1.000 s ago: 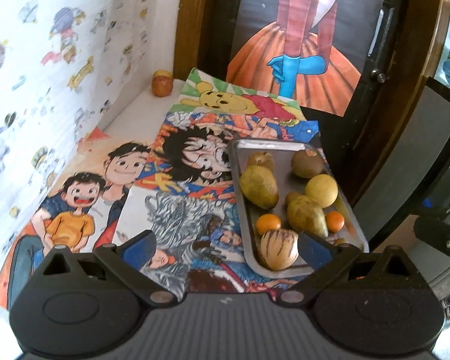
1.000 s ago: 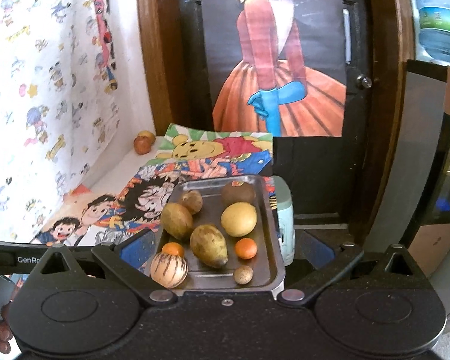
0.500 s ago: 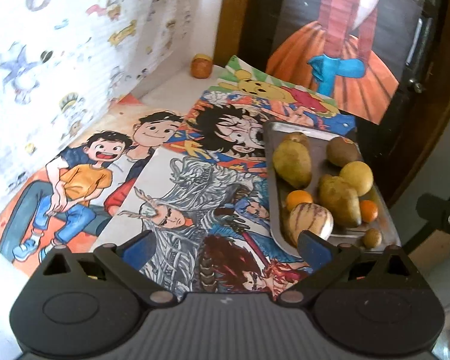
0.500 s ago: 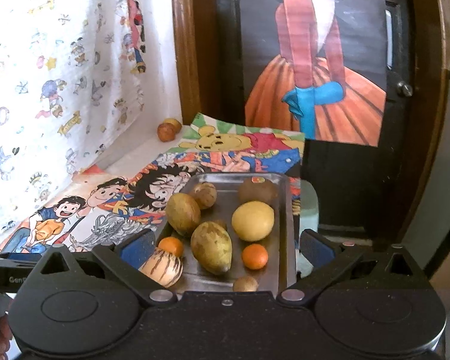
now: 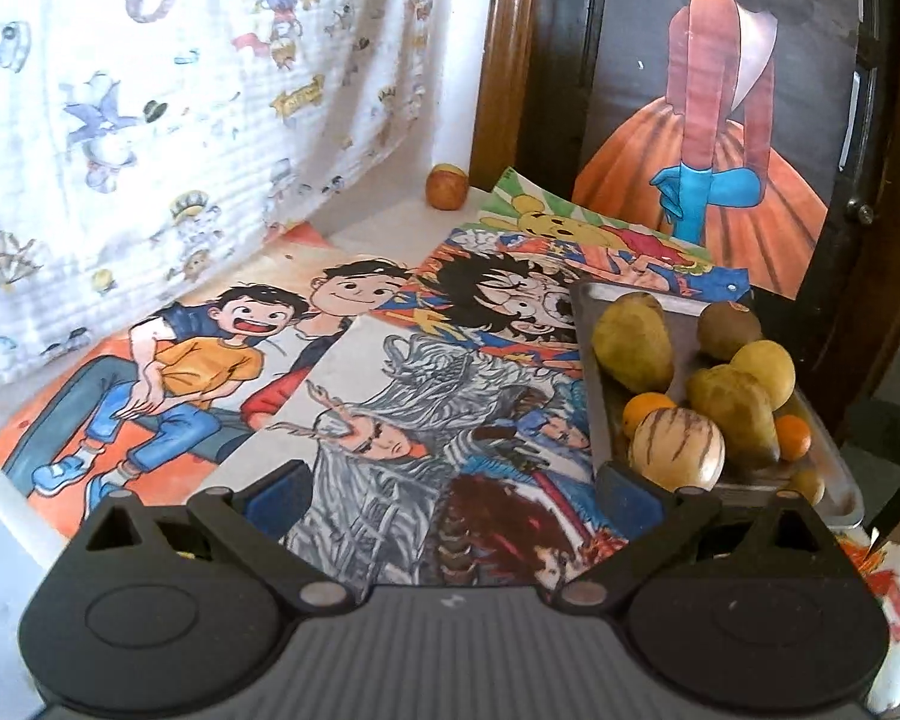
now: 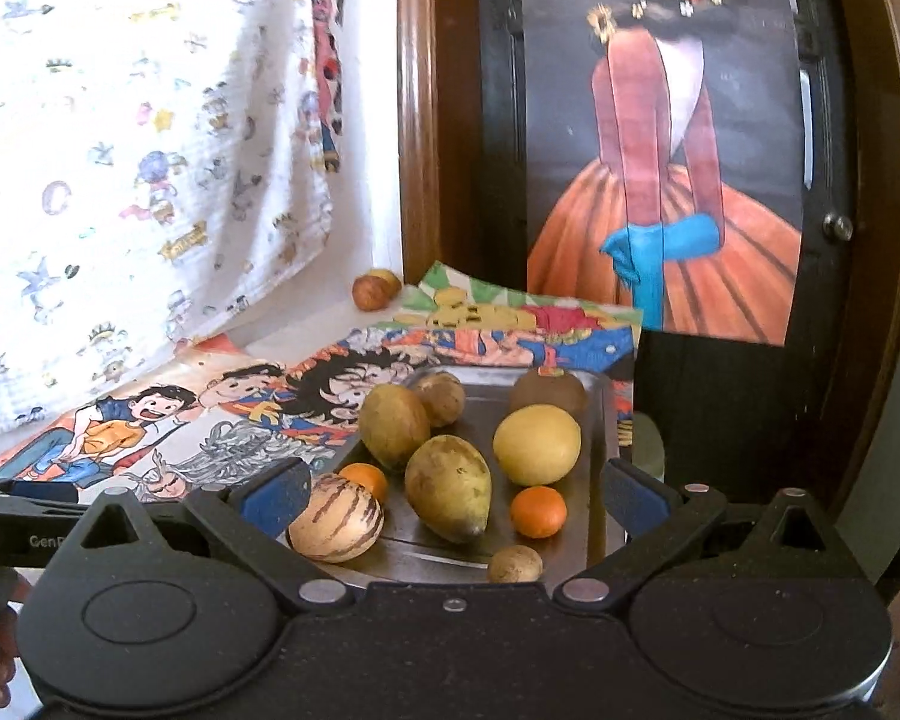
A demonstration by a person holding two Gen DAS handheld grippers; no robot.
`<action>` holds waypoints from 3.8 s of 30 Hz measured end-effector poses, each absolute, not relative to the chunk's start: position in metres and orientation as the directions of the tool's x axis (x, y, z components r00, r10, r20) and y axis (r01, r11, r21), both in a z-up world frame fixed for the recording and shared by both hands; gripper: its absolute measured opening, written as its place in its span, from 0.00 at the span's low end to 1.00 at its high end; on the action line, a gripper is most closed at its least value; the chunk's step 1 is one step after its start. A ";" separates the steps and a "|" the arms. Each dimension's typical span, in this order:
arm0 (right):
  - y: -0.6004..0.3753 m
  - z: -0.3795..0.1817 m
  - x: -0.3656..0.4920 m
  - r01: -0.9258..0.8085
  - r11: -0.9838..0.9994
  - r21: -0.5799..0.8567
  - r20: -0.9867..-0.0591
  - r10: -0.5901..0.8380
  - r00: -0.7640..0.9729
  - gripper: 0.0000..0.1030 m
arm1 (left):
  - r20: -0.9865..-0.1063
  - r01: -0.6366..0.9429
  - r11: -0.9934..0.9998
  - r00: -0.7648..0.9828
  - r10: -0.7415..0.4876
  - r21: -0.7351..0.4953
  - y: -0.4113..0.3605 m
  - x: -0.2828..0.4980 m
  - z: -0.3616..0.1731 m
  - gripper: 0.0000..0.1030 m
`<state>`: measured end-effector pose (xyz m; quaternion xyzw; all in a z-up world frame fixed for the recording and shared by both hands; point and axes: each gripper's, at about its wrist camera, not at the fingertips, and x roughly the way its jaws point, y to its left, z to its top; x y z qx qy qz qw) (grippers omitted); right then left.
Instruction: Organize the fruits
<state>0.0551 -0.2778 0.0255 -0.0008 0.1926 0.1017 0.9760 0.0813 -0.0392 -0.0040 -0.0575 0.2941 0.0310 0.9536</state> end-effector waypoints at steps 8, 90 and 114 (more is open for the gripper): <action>-0.292 0.024 0.019 -0.229 0.969 0.091 -0.328 0.246 0.912 0.99 | -0.509 -0.161 0.982 0.856 0.092 -0.094 -0.040 0.040 -0.010 0.99; -0.278 0.006 -0.024 -0.212 0.976 0.057 -0.337 0.218 0.916 1.00 | -0.462 -0.202 0.965 0.881 0.104 -0.167 -0.034 -0.030 -0.014 1.00; -0.279 0.003 -0.023 -0.208 0.976 0.064 -0.343 0.217 0.914 0.99 | -0.467 -0.205 0.965 0.878 0.107 -0.164 -0.033 -0.032 -0.017 1.00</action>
